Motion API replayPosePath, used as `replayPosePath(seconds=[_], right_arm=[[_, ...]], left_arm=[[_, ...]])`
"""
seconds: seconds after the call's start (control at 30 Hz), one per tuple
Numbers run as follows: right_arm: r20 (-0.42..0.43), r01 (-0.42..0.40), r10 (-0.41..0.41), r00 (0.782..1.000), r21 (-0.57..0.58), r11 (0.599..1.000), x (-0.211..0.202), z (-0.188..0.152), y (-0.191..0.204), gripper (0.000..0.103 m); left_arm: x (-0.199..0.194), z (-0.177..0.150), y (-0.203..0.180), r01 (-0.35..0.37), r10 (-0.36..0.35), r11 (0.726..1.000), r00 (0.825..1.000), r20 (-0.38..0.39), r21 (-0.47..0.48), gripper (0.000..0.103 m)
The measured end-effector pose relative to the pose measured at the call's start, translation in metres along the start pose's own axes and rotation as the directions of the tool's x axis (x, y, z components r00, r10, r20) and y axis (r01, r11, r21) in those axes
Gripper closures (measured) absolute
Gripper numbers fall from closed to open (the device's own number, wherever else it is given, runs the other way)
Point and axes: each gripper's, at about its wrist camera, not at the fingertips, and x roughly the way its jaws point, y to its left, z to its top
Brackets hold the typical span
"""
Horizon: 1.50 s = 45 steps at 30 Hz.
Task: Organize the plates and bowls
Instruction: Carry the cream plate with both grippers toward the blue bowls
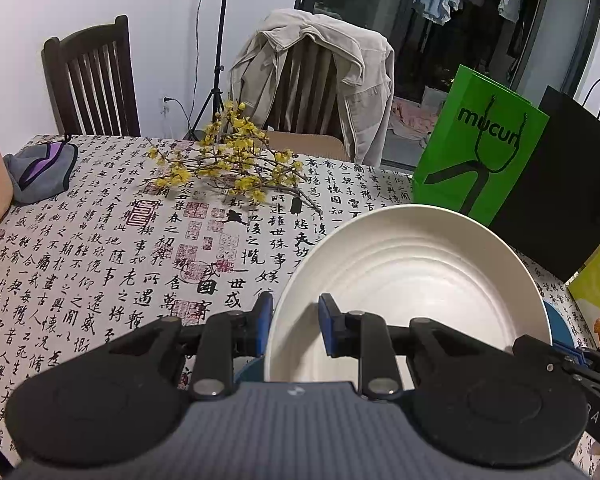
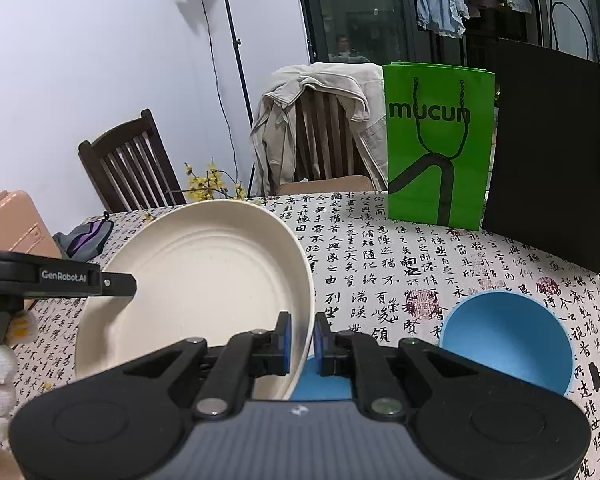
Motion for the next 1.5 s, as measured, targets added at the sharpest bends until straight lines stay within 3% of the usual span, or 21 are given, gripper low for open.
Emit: replayPosePath(seconds=[1.5], right_arm=[[0.036,-0.01,0.01,0.999,-0.008,1.0,-0.057,-0.053,0.029,0.092]], left_arm=[[-0.057,-0.062,0.021,0.006,-0.005,1.0,0.999,0.042,-0.018,0.078]])
